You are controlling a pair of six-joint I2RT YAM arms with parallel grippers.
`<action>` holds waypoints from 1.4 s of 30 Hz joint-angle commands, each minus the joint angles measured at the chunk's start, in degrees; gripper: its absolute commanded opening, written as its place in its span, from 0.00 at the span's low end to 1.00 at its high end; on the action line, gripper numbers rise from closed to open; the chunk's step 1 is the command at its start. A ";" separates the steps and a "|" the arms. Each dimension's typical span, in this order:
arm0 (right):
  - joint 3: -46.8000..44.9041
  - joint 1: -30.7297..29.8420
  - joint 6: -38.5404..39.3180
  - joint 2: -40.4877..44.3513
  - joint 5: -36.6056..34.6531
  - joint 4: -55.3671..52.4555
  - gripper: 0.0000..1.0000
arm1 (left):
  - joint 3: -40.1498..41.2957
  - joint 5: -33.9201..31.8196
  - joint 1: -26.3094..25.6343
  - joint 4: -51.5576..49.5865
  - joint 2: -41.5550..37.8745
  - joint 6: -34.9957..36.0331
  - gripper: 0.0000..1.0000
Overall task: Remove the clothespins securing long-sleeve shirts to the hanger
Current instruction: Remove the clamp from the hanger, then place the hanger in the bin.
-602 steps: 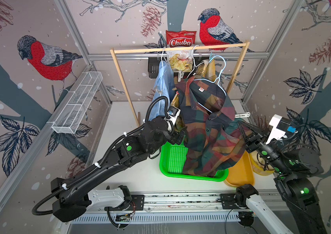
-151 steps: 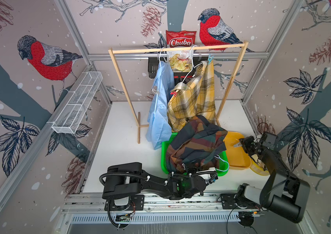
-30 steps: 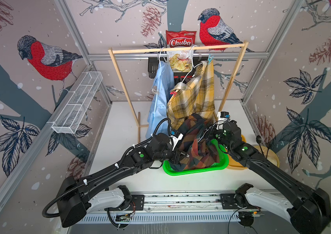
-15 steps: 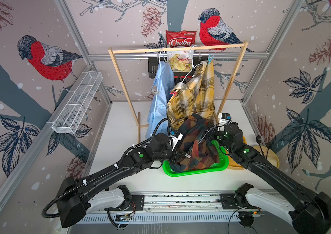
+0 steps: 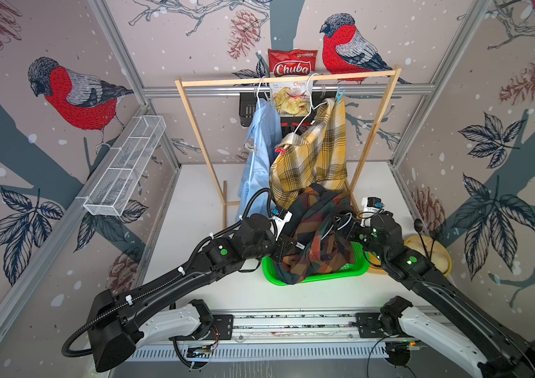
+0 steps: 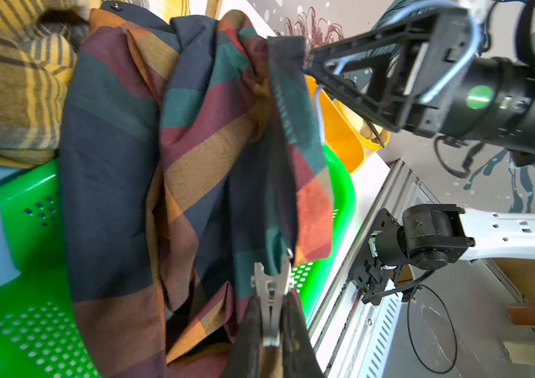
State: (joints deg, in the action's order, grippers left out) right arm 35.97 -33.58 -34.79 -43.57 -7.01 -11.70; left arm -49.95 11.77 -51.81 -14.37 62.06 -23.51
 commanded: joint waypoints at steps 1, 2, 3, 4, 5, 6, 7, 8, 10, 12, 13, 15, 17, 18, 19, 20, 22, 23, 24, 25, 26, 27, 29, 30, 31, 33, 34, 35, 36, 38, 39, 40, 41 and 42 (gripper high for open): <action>0.07 0.00 -3.03 3.76 0.48 -3.64 1.00 | -0.67 -1.84 0.31 0.04 -0.01 0.98 0.11; 0.07 0.01 -3.59 5.19 1.18 -4.28 1.00 | -0.78 -2.03 0.40 0.04 0.24 0.98 0.11; 0.14 0.00 -4.40 6.66 1.68 -5.51 1.00 | -0.98 -2.26 0.48 0.01 0.47 1.01 0.11; 0.39 -0.08 -5.33 7.93 1.58 -7.33 1.00 | -1.16 -2.52 0.57 0.03 0.67 1.20 0.11; 0.59 -0.08 -6.35 8.74 1.24 -8.96 1.00 | -1.41 -2.62 0.65 0.03 0.89 1.43 0.11; 0.60 -0.09 -7.47 9.52 0.59 -10.81 1.00 | -1.63 -2.72 0.70 0.00 1.11 1.62 0.11; 0.80 -0.10 -8.13 9.83 -0.22 -12.63 1.00 | -2.03 -2.72 0.66 0.06 1.34 1.84 0.11; 0.86 -0.08 -8.22 9.87 -0.57 -13.61 1.00 | -2.28 -2.72 0.69 0.15 1.54 2.09 0.11; 0.54 -0.10 -8.05 8.90 -1.99 -14.66 1.00 | -2.88 -2.65 0.72 0.39 2.20 2.45 0.11; 0.00 -0.25 -7.62 7.02 -2.09 -13.76 1.00 | -3.45 -2.22 0.71 0.69 3.05 2.75 0.11; -0.38 -0.46 -7.28 5.72 -1.58 -12.61 1.00 | -3.73 -1.97 0.72 0.74 3.51 2.83 0.11; -0.33 -1.15 -7.16 2.66 -1.58 -11.16 1.00 | -4.01 -1.76 0.70 0.82 4.11 2.93 0.11; 0.38 -2.70 -7.22 -0.74 -3.04 -10.38 1.00 | -4.04 -1.75 0.67 0.76 4.29 3.04 0.11; 0.88 -3.81 -7.46 -2.29 -4.59 -10.27 1.00 | -4.01 -1.91 0.75 0.83 4.33 3.18 0.11; 1.18 -4.74 -7.72 -3.46 -5.85 -10.35 1.00 | -4.08 -2.10 0.74 0.78 4.30 3.31 0.11; 1.36 -5.65 -8.12 -4.61 -6.87 -10.40 1.00 | -4.10 -2.19 0.77 0.76 4.36 3.46 0.11; 1.22 -6.89 -8.81 -6.45 -7.41 -9.97 1.00 | -4.23 -2.36 0.76 0.60 4.46 3.63 0.11; 1.17 -7.68 -9.25 -7.29 -7.60 -9.79 1.00 | -4.27 -2.37 0.75 0.61 4.42 3.84 0.11; 1.20 -8.57 -9.86 -8.02 -8.03 -9.93 1.00 | -4.27 -2.37 0.74 0.72 4.52 4.07 0.11; 1.47 -9.59 -10.65 -8.54 -8.71 -10.27 1.00 | -4.36 -2.45 0.75 0.60 4.60 4.16 0.11; 2.05 -10.89 -11.35 -9.11 -9.63 -11.12 1.00 | -4.44 -2.50 0.80 0.55 4.71 4.43 0.11; 2.78 -12.58 -12.26 -9.59 -11.14 -12.15 1.00 | -4.53 -2.59 0.81 0.49 4.81 4.62 0.11; 4.35 -16.10 -14.54 -10.38 -14.45 -14.90 1.00 | -4.71 -2.61 0.82 0.50 4.98 5.03 0.11; 5.21 -17.69 -16.29 -10.73 -15.80 -16.57 1.00 | -4.82 -2.50 0.84 0.56 5.08 5.37 0.11; 5.86 -18.89 -17.99 -11.05 -16.69 -18.11 1.00 | -4.89 -2.45 0.91 0.58 5.25 5.59 0.11; 6.65 -21.74 -22.22 -11.22 -18.21 -20.82 1.00 | -5.13 -2.28 1.09 0.83 5.59 6.03 0.11; 6.74 -22.78 -24.18 -11.15 -18.84 -21.78 1.00 | -5.08 -2.20 1.18 0.93 5.66 6.24 0.11; 6.74 -23.83 -26.01 -11.01 -18.93 -22.65 1.00 | -5.07 -2.04 1.30 1.17 5.65 6.36 0.11; 6.66 -24.51 -27.67 -10.75 -18.91 -23.45 1.00 | -4.98 -1.78 1.44 1.25 5.70 6.53 0.11; 6.47 -25.01 -30.50 -10.27 -18.54 -25.18 1.00 | -4.98 -1.34 1.75 1.53 5.79 6.63 0.11; 6.40 -25.01 -31.30 -9.98 -18.10 -25.92 1.00 | -4.98 -1.16 1.88 1.60 5.81 6.73 0.11; 6.46 -25.03 -31.56 -9.72 -17.52 -26.36 1.00 | -4.98 -0.98 1.97 1.72 5.84 6.78 0.11; 6.80 -25.03 -31.70 -9.67 -17.06 -27.10 1.00 | -5.06 -0.80 2.10 1.80 5.96 6.90 0.11; 7.61 -25.11 -31.88 -9.73 -16.84 -28.53 1.00 | -5.07 -0.61 2.24 1.80 6.01 7.00 0.11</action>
State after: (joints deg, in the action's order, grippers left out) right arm 42.41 -58.43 -63.16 -53.49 -23.59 -35.44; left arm -54.57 10.39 -49.95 -14.28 67.96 -17.04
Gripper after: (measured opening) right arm 0.996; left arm 0.114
